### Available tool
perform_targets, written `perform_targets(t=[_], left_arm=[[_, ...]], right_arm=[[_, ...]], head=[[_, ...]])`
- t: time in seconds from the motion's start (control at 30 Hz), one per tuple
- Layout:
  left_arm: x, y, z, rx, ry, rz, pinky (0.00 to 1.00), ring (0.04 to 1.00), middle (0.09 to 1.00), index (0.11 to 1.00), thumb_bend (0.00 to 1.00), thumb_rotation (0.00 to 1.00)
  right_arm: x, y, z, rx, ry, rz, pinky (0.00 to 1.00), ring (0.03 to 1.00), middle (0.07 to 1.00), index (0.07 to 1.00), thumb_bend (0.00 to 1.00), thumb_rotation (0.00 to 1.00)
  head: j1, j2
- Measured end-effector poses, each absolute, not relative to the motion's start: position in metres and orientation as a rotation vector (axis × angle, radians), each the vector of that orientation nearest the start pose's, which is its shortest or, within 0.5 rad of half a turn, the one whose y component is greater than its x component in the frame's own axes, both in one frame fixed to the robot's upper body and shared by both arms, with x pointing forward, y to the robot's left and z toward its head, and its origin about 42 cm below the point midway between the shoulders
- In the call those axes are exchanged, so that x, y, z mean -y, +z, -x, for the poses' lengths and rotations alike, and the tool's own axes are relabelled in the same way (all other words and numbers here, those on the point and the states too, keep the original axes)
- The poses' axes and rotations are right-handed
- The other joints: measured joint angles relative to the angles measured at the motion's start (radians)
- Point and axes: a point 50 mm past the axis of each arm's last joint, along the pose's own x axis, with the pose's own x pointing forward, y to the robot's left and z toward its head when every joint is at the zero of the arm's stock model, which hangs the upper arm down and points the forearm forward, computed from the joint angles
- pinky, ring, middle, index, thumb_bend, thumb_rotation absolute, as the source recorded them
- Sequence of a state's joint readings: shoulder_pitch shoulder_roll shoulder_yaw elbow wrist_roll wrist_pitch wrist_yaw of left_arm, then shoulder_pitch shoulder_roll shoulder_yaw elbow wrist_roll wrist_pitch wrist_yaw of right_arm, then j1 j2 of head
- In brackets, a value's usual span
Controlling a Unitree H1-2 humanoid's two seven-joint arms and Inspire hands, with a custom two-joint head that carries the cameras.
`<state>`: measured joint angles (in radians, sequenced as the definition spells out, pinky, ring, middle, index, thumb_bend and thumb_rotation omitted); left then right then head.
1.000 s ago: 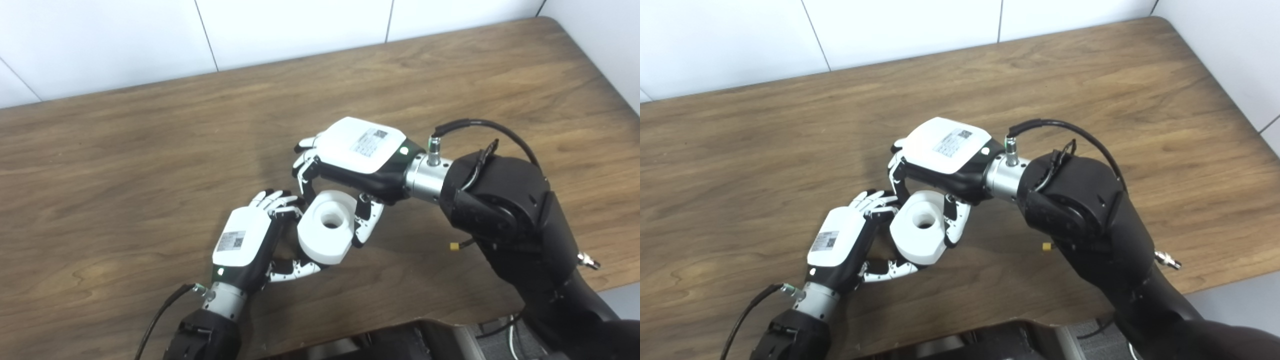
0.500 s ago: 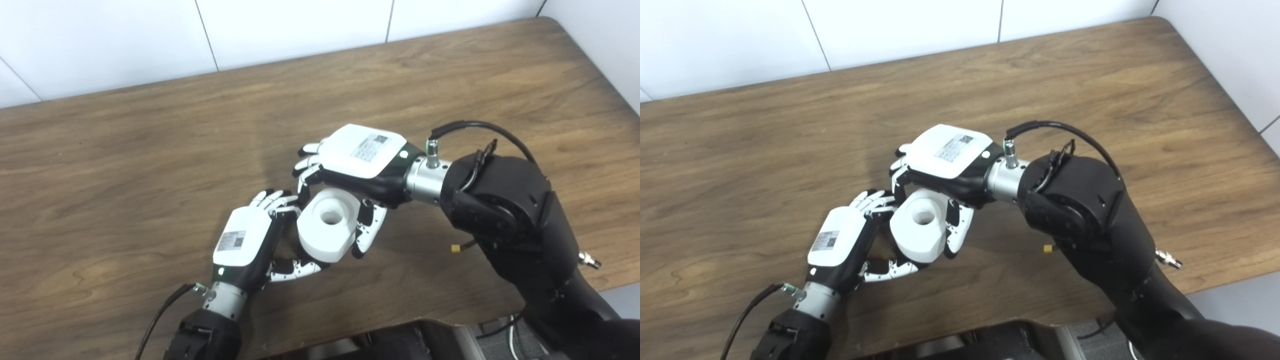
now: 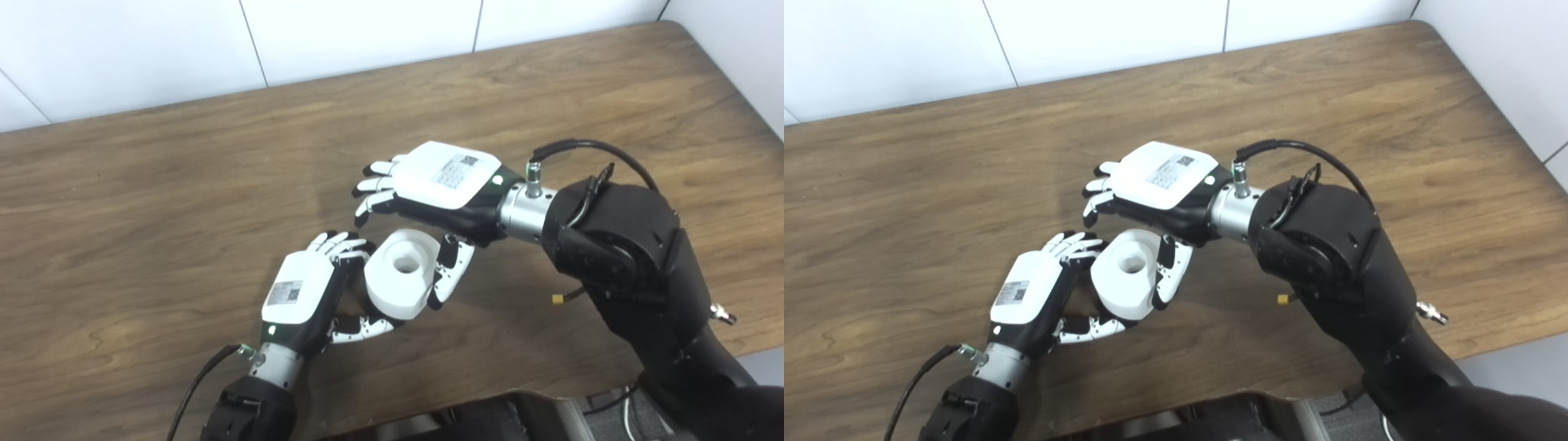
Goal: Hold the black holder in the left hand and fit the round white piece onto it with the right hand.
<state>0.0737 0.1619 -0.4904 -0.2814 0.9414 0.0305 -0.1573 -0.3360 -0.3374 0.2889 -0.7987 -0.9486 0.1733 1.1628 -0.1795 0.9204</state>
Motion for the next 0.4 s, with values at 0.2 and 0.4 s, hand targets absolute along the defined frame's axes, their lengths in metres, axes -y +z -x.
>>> perform_targets(t=[0.2,0.4], left_arm=[[-0.1248,0.1330,-0.2257,0.273,-0.516,-1.040,0.92,0.880,0.857,0.871,0.98,0.36],[-0.1253,0.1342,-0.2267,0.261,-0.526,-1.028,0.94,0.905,0.885,0.934,0.99,0.39]], right_arm=[[0.1747,0.3082,-0.2571,0.329,0.750,1.496,0.95,0.982,0.948,0.867,1.00,0.33],[0.1750,0.3092,-0.2577,0.331,0.748,1.495,0.95,0.981,0.945,0.863,1.00,0.34]], head=[[-0.002,-0.002],[0.003,-0.002]])
